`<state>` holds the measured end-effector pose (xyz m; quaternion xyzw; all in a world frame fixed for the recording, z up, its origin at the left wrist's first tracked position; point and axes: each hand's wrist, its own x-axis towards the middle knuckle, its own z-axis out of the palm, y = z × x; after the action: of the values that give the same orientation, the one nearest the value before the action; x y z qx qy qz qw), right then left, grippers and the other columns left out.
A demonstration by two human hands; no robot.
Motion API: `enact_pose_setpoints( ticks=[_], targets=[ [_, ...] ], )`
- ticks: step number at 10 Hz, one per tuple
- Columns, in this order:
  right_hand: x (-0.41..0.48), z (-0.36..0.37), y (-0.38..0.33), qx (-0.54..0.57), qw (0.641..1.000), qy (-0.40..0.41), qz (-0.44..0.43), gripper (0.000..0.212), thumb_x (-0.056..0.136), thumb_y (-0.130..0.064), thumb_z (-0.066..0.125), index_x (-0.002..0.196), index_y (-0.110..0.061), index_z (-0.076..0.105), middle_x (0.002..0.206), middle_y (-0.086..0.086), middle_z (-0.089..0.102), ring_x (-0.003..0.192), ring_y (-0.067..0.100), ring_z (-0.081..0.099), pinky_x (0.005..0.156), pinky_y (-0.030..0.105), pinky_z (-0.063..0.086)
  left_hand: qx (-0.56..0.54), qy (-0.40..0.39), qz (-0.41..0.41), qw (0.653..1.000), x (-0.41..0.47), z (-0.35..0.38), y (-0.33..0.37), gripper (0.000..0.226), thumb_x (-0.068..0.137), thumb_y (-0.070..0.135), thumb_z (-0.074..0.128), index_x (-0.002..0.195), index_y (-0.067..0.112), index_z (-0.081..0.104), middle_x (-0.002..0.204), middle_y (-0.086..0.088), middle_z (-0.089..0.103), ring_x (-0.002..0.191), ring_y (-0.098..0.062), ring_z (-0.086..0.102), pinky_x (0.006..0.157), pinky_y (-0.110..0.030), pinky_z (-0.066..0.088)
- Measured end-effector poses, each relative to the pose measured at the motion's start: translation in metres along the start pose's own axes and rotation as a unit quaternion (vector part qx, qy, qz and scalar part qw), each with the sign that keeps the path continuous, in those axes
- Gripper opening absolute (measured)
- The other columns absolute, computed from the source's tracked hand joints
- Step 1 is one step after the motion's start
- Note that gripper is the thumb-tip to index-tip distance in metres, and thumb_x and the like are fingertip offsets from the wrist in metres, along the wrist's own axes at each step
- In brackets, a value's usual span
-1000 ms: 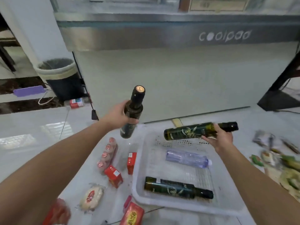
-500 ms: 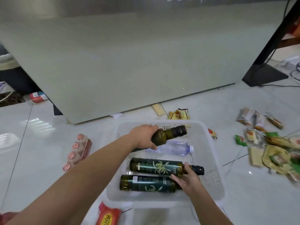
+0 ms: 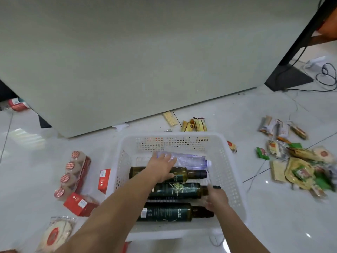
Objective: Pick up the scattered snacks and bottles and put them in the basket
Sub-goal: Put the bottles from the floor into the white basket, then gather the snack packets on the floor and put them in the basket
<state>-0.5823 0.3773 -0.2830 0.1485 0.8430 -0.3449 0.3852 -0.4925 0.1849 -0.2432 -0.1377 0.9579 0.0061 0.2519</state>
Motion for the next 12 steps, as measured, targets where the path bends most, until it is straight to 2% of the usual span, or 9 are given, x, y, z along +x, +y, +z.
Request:
enact_pose_setpoints(
  ticks=[1, 2, 3, 4, 5, 7, 8, 11, 12],
  targets=[
    [-0.027, -0.016, -0.018, -0.227, 0.959, 0.072, -0.151, 0.046, 0.097, -0.048, 0.033, 0.086, -0.007, 0.052, 0.091, 0.012, 0.06, 0.083, 0.027, 0.056, 0.075, 0.033, 0.045, 0.014, 0.069, 0.001, 0.998, -0.014, -0.018, -0.03, 0.077, 0.095, 0.058, 0.03, 0.151, 0.022, -0.007, 0.16, -0.005, -0.011, 0.147, -0.025, -0.008, 0.118, -0.047, -0.006],
    [-0.066, -0.031, -0.042, -0.361, 0.888, 0.142, -0.246, 0.052, 0.097, -0.052, 0.026, 0.113, -0.011, 0.055, 0.117, 0.01, 0.061, 0.109, 0.027, 0.055, 0.09, 0.038, 0.045, 0.032, 0.128, -0.003, 0.991, -0.043, -0.057, -0.06, 0.078, 0.094, 0.061, 0.024, 0.149, 0.024, -0.016, 0.158, -0.002, -0.019, 0.146, -0.022, -0.017, 0.113, -0.042, -0.014],
    [-0.112, -0.044, -0.069, -0.472, 0.823, 0.138, -0.284, 0.066, 0.094, -0.059, 0.008, 0.145, -0.022, 0.028, 0.153, 0.004, 0.029, 0.145, 0.025, 0.019, 0.117, 0.049, 0.01, 0.04, 0.147, -0.012, 0.988, -0.091, -0.108, -0.081, 0.079, 0.093, 0.063, 0.023, 0.148, 0.024, -0.018, 0.157, -0.002, -0.022, 0.145, -0.022, -0.019, 0.112, -0.041, -0.016],
    [-0.168, -0.063, -0.095, -0.458, 0.817, 0.168, -0.306, 0.104, 0.076, -0.067, -0.028, 0.142, -0.024, 0.04, 0.151, 0.011, 0.036, 0.142, 0.036, 0.026, 0.116, 0.054, 0.0, 0.028, 0.141, -0.029, 0.989, -0.134, -0.162, -0.093, 0.08, 0.093, 0.062, 0.025, 0.149, 0.023, -0.017, 0.158, -0.003, -0.02, 0.144, -0.02, -0.021, 0.113, -0.04, -0.016],
    [-0.216, -0.101, -0.112, -0.416, 0.833, 0.2, -0.305, 0.085, 0.093, -0.061, -0.003, 0.118, -0.02, 0.067, 0.124, 0.015, 0.064, 0.118, 0.043, 0.056, 0.11, 0.056, 0.009, 0.016, 0.152, -0.026, 0.988, -0.163, -0.225, -0.083, 0.081, 0.092, 0.062, 0.024, 0.146, 0.023, -0.021, 0.157, -0.003, -0.023, 0.138, -0.017, -0.028, 0.112, -0.041, -0.017],
    [-0.34, -0.244, -0.138, -0.38, 0.852, 0.286, -0.219, 0.098, 0.083, -0.066, -0.021, 0.138, -0.023, 0.049, 0.144, 0.016, 0.045, 0.135, 0.044, 0.036, 0.109, 0.059, -0.011, 0.003, 0.233, 0.073, 0.97, -0.217, -0.369, -0.001, 0.081, 0.088, 0.065, 0.016, 0.151, 0.017, -0.001, 0.158, -0.005, -0.004, 0.144, -0.02, -0.007, 0.115, -0.041, -0.01],
    [-0.4, -0.318, -0.147, -0.393, 0.858, 0.287, -0.165, 0.125, 0.051, -0.067, -0.049, 0.151, -0.025, 0.013, 0.159, 0.013, 0.007, 0.146, 0.039, 0.0, 0.093, 0.053, -0.039, 0.015, 0.253, 0.111, 0.961, -0.243, -0.44, 0.042, 0.079, 0.09, 0.064, 0.022, 0.149, 0.019, -0.004, 0.157, -0.003, -0.008, 0.141, -0.02, -0.012, 0.114, -0.041, -0.015],
    [-0.516, -0.505, -0.152, -0.352, 0.873, 0.331, -0.065, 0.12, 0.05, -0.066, -0.049, 0.152, -0.026, 0.002, 0.16, 0.01, 0.0, 0.147, 0.037, -0.006, 0.109, 0.06, -0.015, 0.059, 0.256, 0.181, 0.948, -0.277, -0.613, 0.152, 0.08, 0.085, 0.067, 0.003, 0.148, 0.02, -0.014, 0.156, -0.005, -0.016, 0.141, -0.023, -0.022, 0.104, -0.038, -0.034],
    [-0.533, -0.547, -0.152, -0.352, 0.87, 0.342, -0.042, 0.085, 0.079, -0.068, -0.018, 0.152, -0.025, -0.002, 0.16, 0.012, -0.002, 0.146, 0.037, -0.007, 0.111, 0.061, -0.011, 0.072, 0.253, 0.189, 0.946, -0.273, -0.645, 0.173, 0.08, 0.088, 0.066, 0.001, 0.152, 0.019, 0.0, 0.159, -0.008, 0.002, 0.145, -0.025, -0.01, 0.108, -0.039, -0.031]
  ],
)
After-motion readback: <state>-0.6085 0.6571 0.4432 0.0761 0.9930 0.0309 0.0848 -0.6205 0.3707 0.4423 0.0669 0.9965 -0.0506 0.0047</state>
